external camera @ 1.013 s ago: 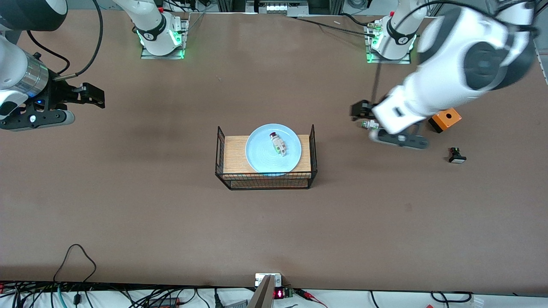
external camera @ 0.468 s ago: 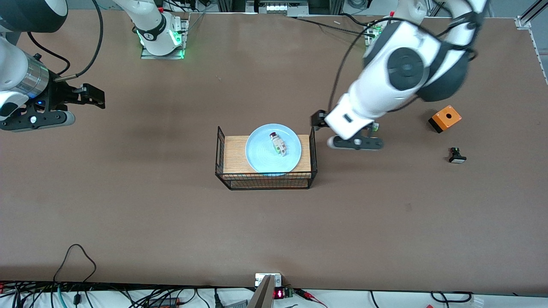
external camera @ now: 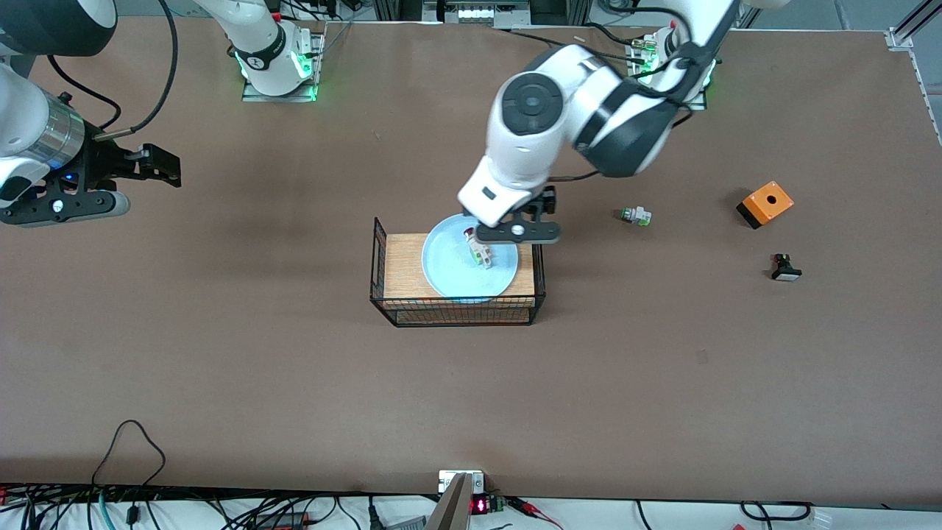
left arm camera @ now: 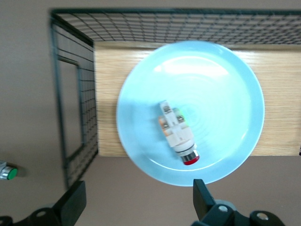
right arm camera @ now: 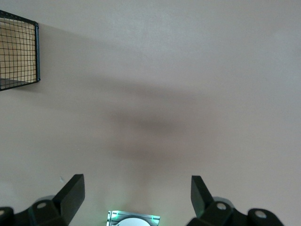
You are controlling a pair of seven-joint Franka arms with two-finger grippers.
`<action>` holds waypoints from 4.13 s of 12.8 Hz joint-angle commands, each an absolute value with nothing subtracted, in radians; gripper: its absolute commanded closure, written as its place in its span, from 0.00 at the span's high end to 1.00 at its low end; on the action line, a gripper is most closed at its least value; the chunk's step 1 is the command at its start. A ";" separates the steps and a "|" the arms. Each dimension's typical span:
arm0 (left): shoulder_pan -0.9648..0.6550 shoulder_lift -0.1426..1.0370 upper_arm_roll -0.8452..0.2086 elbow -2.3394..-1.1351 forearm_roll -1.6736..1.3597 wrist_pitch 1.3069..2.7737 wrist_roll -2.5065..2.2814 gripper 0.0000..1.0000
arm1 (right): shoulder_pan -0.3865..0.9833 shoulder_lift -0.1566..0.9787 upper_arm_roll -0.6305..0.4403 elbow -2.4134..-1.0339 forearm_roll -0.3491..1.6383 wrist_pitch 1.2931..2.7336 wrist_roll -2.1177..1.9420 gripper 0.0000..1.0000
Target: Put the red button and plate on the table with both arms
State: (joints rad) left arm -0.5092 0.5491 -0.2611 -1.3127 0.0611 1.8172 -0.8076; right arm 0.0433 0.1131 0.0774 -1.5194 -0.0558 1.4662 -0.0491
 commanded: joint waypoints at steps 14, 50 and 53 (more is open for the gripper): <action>-0.517 0.762 -0.244 -1.160 0.081 1.911 -0.821 0.99 | 0.060 0.144 0.071 -1.486 -0.049 1.459 -0.057 1.00; 0.052 0.476 -0.232 -1.196 0.071 1.520 -0.091 0.00 | 0.449 0.408 0.081 -1.365 0.121 1.813 0.635 1.00; 0.106 0.469 -0.233 -1.213 0.066 1.511 -0.040 0.00 | 0.479 0.463 0.080 -1.365 0.121 1.885 0.635 1.00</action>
State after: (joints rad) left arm 0.0767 0.5052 -0.2242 -1.1777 0.0796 1.5215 -0.0866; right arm 0.4612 0.4194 0.0845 -1.3969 0.1349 1.8610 0.6208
